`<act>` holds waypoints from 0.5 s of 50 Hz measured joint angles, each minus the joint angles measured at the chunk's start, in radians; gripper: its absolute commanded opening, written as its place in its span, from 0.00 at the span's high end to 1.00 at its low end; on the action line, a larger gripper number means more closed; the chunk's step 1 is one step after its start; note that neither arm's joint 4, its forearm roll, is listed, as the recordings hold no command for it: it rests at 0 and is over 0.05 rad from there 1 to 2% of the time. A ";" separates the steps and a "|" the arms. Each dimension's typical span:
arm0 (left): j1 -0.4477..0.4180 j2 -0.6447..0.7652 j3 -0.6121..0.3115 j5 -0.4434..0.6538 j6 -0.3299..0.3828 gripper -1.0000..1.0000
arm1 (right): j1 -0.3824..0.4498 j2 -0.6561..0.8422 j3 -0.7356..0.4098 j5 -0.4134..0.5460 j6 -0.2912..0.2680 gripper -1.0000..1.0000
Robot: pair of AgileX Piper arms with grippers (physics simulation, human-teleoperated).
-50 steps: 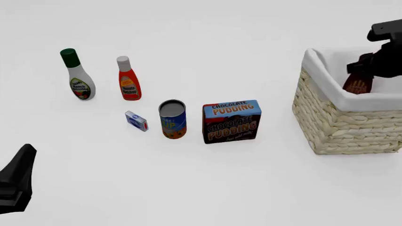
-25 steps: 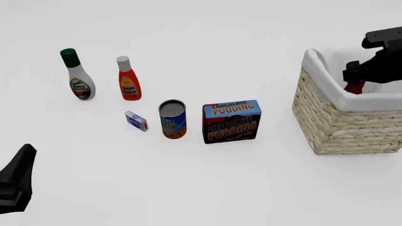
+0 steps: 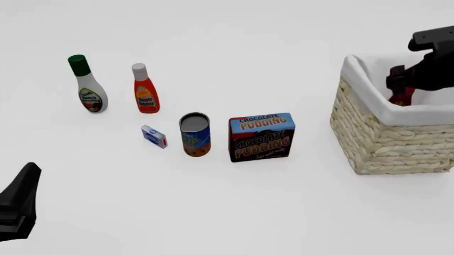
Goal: Pick the bbq sauce and place it in the basket.
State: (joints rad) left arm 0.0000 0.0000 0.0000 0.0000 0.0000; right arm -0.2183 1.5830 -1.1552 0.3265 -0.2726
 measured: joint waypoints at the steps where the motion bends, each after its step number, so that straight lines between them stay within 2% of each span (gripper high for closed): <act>1: 0.000 0.000 0.000 0.000 0.000 0.00 | 0.001 -0.001 -0.001 0.001 0.000 0.00; 25: 0.000 0.000 0.000 0.000 0.000 0.00 | 0.017 -0.067 -0.040 0.058 0.000 0.00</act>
State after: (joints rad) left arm 0.0000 0.0000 0.0000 0.0000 0.0000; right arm -0.2016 1.5159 -1.1948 0.3843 -0.2725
